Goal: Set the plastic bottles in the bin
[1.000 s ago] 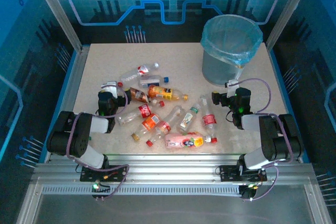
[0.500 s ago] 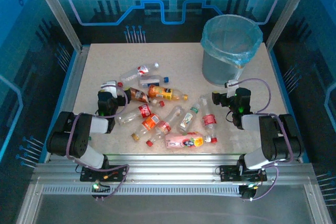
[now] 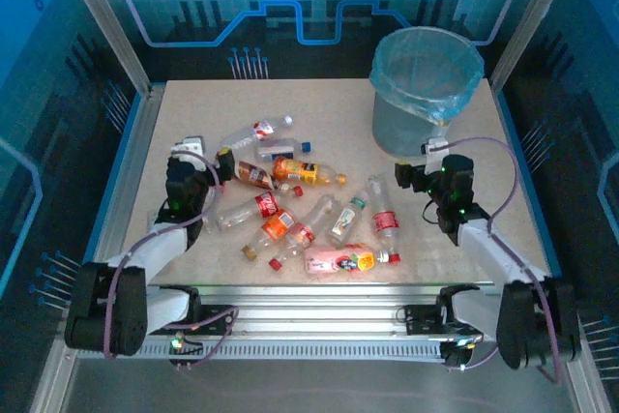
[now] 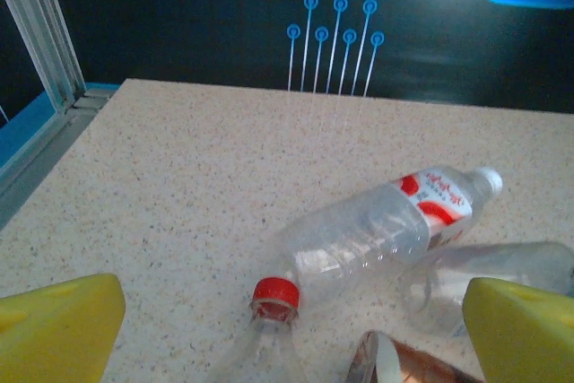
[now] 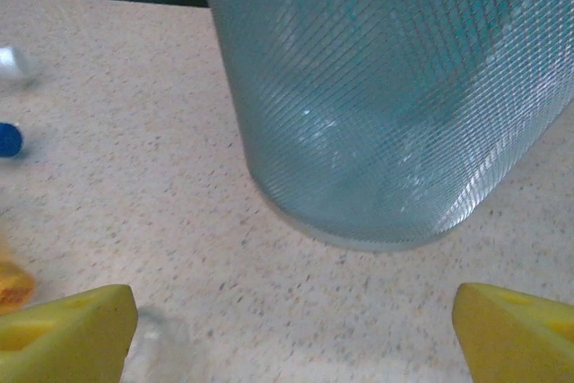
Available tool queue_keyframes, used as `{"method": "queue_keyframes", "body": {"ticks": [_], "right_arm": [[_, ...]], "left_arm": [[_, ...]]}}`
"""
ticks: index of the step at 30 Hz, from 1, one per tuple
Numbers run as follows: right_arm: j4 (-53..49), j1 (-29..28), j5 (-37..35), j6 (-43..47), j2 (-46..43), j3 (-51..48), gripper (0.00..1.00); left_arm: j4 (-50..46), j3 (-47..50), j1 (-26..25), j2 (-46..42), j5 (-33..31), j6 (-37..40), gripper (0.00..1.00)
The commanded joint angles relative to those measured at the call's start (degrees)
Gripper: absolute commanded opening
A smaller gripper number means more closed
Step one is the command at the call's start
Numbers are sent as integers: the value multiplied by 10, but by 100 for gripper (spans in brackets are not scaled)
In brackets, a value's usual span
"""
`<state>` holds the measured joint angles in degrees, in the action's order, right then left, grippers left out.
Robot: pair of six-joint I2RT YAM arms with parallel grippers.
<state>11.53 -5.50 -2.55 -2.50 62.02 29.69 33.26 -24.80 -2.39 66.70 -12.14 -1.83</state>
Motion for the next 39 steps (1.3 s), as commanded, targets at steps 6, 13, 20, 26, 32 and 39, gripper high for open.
{"method": "queue_keyframes", "body": {"ticks": [6, 13, 20, 26, 32, 39], "right_arm": [[-265, -36, -1, -88, -78, 65, 89], [-367, -82, 22, -133, -110, 92, 86], [-426, -143, 17, -151, -108, 116, 82], [-435, -200, -6, -146, -63, 130, 81], [-415, -227, -20, -130, 4, 142, 83], [-402, -232, -16, -112, 60, 158, 83]], "left_arm": [[-188, -98, -18, -39, 10, -40, 93], [-258, -151, -80, -66, 19, -17, 92], [-321, -207, -162, -66, 80, 9, 91], [-403, -260, -241, -39, 153, 42, 90], [-407, -264, -302, -10, 161, 81, 91], [-397, -274, -320, 24, 162, 72, 90]]}}
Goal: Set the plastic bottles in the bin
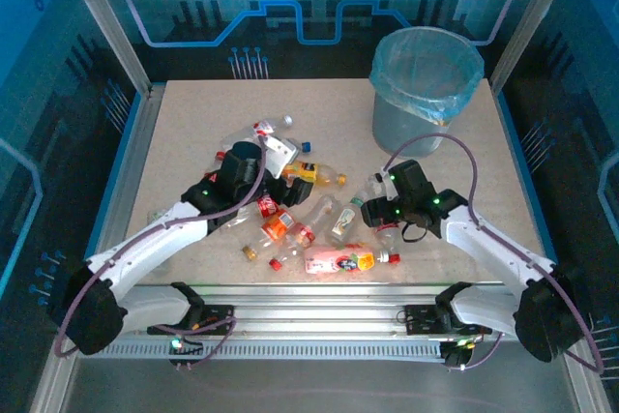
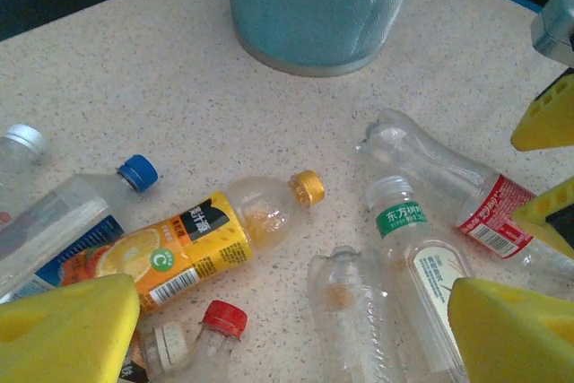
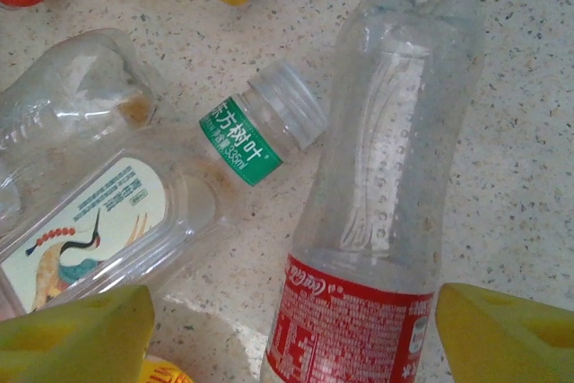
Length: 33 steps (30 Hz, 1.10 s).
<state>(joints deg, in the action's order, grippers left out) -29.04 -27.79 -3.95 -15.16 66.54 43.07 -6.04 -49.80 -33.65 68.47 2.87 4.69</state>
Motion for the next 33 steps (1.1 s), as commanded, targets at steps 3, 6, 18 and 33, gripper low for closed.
{"method": "queue_keyframes", "body": {"ticks": [3, 6, 18, 33], "right_arm": [[1, -9, 0, 22, 34, 32, 84], [-2, -9, 5, 25, 48, 39, 84], [-6, -9, -3, 36, 107, 65, 83], [26, 47, -53, 54, 180, 125, 80]], "left_arm": [[2, -23, -14, 11, 10, 0, 89], [10, -20, -19, 15, 6, -5, 90], [-7, -18, -25, 12, -16, -11, 90], [-1, -11, -25, 17, -19, -11, 90]]}}
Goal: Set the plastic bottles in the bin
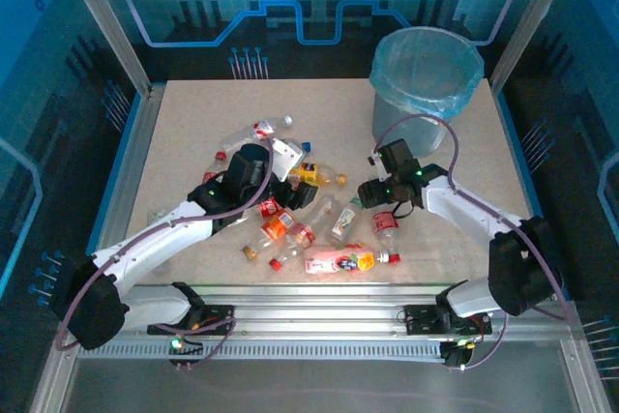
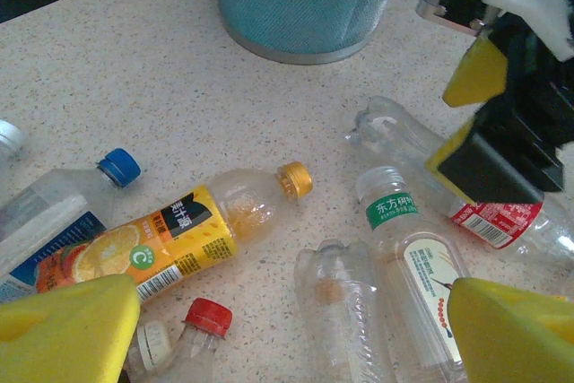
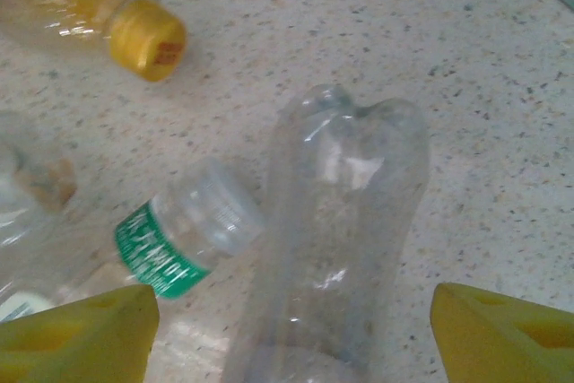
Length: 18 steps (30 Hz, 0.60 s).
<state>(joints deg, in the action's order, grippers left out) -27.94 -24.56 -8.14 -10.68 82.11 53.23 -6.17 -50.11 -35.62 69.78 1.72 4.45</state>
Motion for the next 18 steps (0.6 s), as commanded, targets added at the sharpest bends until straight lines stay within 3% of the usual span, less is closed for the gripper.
{"method": "queue_keyframes", "body": {"ticks": [1, 18], "right_arm": [[16, 18, -8, 11, 36, 30, 79], [15, 48, 24, 13, 178, 120, 74]], "left_arm": [[-3, -9, -5, 3, -8, -7, 90], [-26, -9, -6, -19, -13, -2, 90]]}}
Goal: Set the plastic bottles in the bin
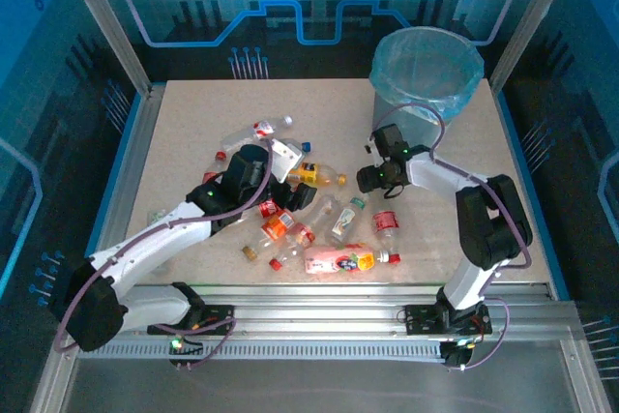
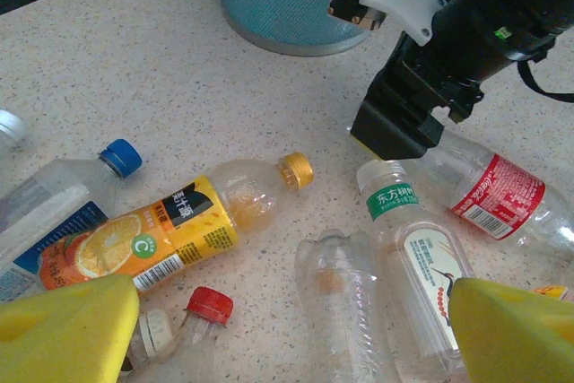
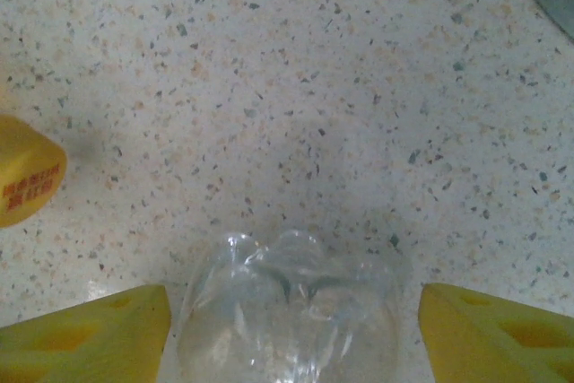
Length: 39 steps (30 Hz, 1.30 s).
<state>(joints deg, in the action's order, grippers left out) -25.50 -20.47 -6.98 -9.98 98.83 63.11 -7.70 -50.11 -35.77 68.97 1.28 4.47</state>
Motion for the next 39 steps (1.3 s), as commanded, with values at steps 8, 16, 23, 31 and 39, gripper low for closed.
{"method": "queue_keyframes", "body": {"ticks": [8, 16, 23, 31, 39], "right_arm": [[-28, 12, 15, 3, 24, 31, 78], [-47, 13, 18, 5, 36, 39, 78], [-44, 15, 20, 6, 30, 34, 67], [-23, 15, 13, 2, -18, 6, 58], [-2, 12, -20, 4, -109, -38, 55]], "left_arm": [[-8, -10, -5, -3, -8, -1, 91], [-7, -17, -5, 11, -3, -6, 91], [-7, -19, -6, 11, -4, -8, 91], [-9, -23, -7, 4, -5, -3, 91], [-7, -38, -8, 4, -2, -3, 91]]}}
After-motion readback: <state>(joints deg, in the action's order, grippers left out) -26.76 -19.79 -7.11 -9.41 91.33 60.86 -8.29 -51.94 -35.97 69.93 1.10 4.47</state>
